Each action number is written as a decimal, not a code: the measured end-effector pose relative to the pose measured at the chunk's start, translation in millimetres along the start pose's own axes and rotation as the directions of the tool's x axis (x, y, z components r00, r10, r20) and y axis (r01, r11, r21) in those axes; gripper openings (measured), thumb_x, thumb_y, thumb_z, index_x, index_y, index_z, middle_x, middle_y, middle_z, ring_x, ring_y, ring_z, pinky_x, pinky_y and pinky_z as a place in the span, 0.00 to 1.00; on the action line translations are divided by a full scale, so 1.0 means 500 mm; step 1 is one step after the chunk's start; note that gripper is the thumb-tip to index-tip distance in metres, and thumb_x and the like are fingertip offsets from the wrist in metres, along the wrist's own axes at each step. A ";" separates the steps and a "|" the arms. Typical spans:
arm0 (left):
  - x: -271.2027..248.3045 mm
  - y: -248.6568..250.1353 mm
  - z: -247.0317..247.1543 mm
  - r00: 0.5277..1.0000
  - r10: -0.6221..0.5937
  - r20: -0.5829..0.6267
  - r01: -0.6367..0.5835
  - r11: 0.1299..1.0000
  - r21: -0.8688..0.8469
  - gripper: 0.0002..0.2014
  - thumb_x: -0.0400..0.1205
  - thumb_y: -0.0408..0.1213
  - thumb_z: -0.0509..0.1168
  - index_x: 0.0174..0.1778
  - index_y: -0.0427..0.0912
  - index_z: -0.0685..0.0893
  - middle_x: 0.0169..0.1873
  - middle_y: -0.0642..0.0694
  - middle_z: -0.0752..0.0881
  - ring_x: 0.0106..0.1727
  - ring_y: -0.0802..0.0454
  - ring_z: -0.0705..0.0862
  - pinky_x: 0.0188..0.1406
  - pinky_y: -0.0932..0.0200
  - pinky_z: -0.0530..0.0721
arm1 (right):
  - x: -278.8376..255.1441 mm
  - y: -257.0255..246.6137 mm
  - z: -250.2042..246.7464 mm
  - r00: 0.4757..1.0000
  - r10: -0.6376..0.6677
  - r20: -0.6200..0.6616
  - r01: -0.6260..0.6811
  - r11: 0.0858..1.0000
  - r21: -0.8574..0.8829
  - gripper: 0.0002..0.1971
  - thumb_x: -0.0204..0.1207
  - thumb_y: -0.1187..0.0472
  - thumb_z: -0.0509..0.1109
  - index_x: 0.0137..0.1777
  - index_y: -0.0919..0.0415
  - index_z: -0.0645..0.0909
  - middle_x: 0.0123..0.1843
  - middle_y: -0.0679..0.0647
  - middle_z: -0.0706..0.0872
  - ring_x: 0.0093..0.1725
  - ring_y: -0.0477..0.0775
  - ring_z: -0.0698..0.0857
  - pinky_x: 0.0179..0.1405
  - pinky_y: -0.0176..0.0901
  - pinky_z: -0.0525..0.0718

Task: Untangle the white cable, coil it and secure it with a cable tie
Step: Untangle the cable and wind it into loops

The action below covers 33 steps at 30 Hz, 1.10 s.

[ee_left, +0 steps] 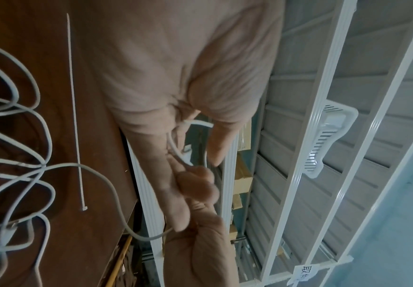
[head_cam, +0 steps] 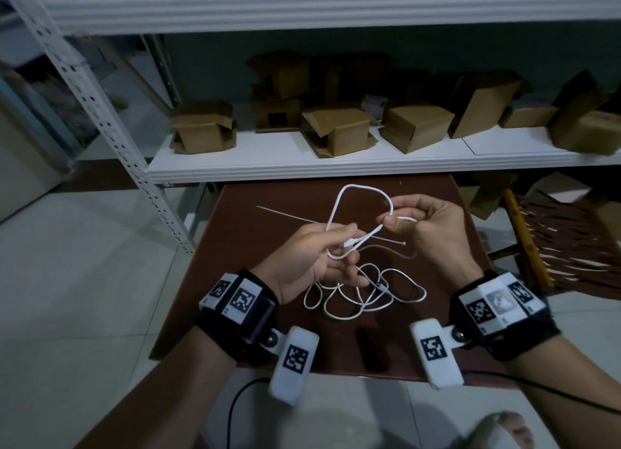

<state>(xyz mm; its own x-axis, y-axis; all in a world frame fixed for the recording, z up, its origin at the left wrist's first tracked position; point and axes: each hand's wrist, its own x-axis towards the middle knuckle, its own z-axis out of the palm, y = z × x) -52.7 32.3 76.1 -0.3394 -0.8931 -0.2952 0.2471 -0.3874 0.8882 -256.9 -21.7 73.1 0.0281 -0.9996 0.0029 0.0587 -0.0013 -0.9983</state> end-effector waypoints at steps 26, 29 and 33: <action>0.043 -0.036 0.013 0.979 0.139 -0.150 -0.189 0.897 -0.401 0.19 0.95 0.30 0.53 0.78 0.22 0.73 0.71 0.23 0.84 0.75 0.30 0.84 0.71 0.40 0.87 | -0.028 0.007 0.038 0.993 -0.021 -0.116 0.035 0.992 0.120 0.10 0.72 0.79 0.79 0.49 0.68 0.86 0.38 0.57 0.95 0.36 0.48 0.94 0.35 0.36 0.88; 0.043 -0.031 0.019 0.981 0.177 -0.075 -0.188 0.806 -0.561 0.21 0.91 0.17 0.52 0.81 0.22 0.65 0.71 0.19 0.82 0.75 0.30 0.85 0.73 0.44 0.87 | -0.032 0.010 0.043 0.987 -0.040 -0.153 0.065 0.985 0.159 0.11 0.71 0.81 0.79 0.50 0.71 0.86 0.37 0.57 0.95 0.36 0.48 0.94 0.37 0.34 0.88; 0.049 -0.048 0.023 0.981 0.164 -0.107 -0.196 0.835 -0.515 0.30 0.83 0.07 0.51 0.83 0.22 0.64 0.75 0.19 0.79 0.72 0.32 0.86 0.68 0.51 0.89 | -0.032 0.006 0.045 0.983 -0.050 -0.178 0.085 0.978 0.193 0.11 0.72 0.81 0.78 0.53 0.75 0.85 0.41 0.61 0.95 0.38 0.50 0.94 0.41 0.38 0.91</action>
<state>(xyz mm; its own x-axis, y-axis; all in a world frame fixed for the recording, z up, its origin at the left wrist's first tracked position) -77.5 22.3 51.8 -0.1948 -0.9639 -0.1815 0.7399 -0.2659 0.6180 -234.7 -5.2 71.2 -0.1528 -0.9873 0.0423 0.2525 -0.0804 -0.9642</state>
